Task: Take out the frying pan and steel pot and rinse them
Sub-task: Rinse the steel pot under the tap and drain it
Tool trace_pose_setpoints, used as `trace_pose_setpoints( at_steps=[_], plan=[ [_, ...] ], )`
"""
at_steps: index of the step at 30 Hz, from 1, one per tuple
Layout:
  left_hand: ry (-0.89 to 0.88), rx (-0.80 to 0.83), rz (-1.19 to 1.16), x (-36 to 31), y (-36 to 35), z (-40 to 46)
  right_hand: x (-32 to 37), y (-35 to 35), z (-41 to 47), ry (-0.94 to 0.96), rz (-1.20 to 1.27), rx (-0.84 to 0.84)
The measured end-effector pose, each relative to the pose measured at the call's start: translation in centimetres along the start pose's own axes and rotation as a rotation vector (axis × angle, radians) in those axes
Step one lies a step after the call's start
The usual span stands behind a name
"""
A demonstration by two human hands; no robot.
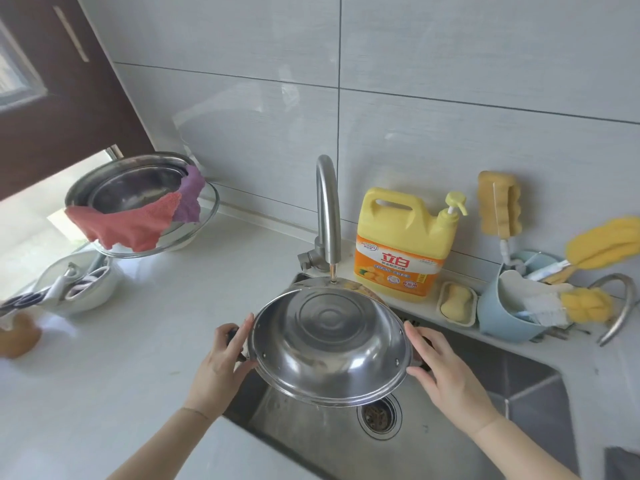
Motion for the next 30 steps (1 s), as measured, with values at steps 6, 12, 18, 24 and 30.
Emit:
trace_pose_setpoints(
  at_steps=[6,12,18,24,30],
  plan=[
    [0.011,-0.019,0.012,0.9,0.2,0.4,0.0,-0.3,2.0,0.033,0.008,0.009],
    [-0.022,0.011,-0.009,-0.4,-1.4,1.5,-1.5,1.2,0.3,0.015,0.005,-0.029],
    [-0.069,0.073,-0.021,-3.1,-4.4,3.1,-3.6,3.7,-2.7,-0.084,-0.009,-0.055],
    [-0.091,0.062,-0.035,-3.9,-4.6,3.4,-4.0,4.2,-3.2,-0.126,-0.018,-0.040],
    [-0.052,0.004,0.005,-1.8,-1.7,2.0,-1.5,2.9,-0.8,-0.024,-0.022,-0.026]
  ],
)
Point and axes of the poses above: each hand's wrist, its own z-axis towards the middle knuckle, its own y-axis out of the back of the hand, x = y × z, the point moved 8 cm from there along z, towards the middle knuckle, and after that the axes turned 7 degrees about -z, right-handed, at the moved point
